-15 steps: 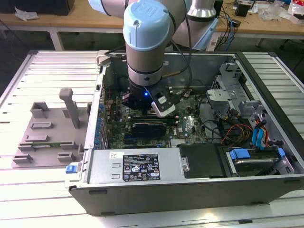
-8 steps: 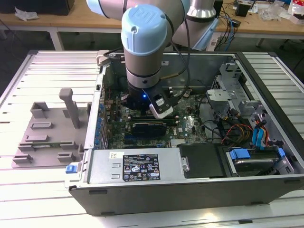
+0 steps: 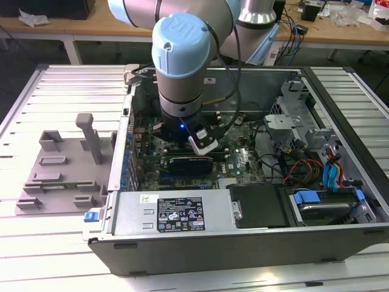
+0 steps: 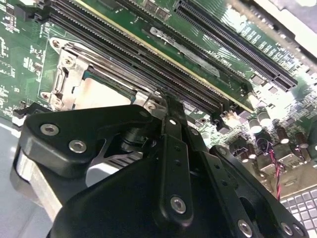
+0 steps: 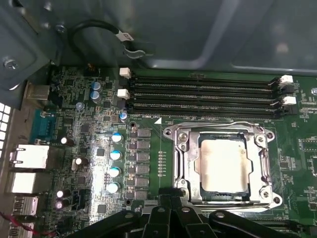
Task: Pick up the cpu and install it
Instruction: 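Install the second cpu locking lever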
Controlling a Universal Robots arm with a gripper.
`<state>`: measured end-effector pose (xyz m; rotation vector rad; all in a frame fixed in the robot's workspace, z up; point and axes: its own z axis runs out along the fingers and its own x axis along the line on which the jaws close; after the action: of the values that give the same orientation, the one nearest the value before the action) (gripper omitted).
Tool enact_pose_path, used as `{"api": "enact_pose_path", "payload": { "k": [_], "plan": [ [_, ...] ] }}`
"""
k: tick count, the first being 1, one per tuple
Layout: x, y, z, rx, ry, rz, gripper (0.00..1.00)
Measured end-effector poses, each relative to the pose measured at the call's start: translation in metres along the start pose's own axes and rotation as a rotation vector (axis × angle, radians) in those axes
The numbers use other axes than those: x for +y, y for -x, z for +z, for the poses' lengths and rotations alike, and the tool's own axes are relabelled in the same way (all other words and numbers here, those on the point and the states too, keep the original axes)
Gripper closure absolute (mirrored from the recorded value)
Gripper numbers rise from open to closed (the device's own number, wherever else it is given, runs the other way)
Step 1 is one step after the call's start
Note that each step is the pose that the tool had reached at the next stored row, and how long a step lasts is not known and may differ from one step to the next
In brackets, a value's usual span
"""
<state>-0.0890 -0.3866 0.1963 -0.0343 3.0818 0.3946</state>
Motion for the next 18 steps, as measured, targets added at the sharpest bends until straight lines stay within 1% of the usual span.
{"api": "enact_pose_path", "payload": {
  "k": [3,4,7,8,10,11,12,13,14,15,18],
  "plan": [
    [0.0001,0.0,-0.0001,-0.0002,0.0002,0.0,0.89],
    [0.0005,0.0001,-0.0015,-0.0004,0.0003,0.0,0.89],
    [0.0043,0.0007,-0.0164,-0.0004,0.0,0.001,0.89],
    [0.0056,0.0008,-0.0193,-0.0006,-0.0037,0.002,0.89],
    [0.0085,0.0009,-0.0187,-0.0006,-0.0187,0.003,0.89],
    [0.0099,0.001,-0.0183,-0.0003,-0.033,0.003,0.89],
    [0.0105,0.0011,-0.0181,-0.0002,-0.044,0.002,0.89],
    [0.0112,0.0016,-0.018,0.0005,-0.0714,0.003,0.89],
    [0.0118,0.0024,-0.0177,0.0004,-0.0891,0.003,0.89],
    [0.0142,0.0051,-0.017,0.0001,-0.1046,0.006,0.89],
    [0.0184,0.0135,-0.0156,-0.001,-0.1106,0.012,0.89]
  ]
}}
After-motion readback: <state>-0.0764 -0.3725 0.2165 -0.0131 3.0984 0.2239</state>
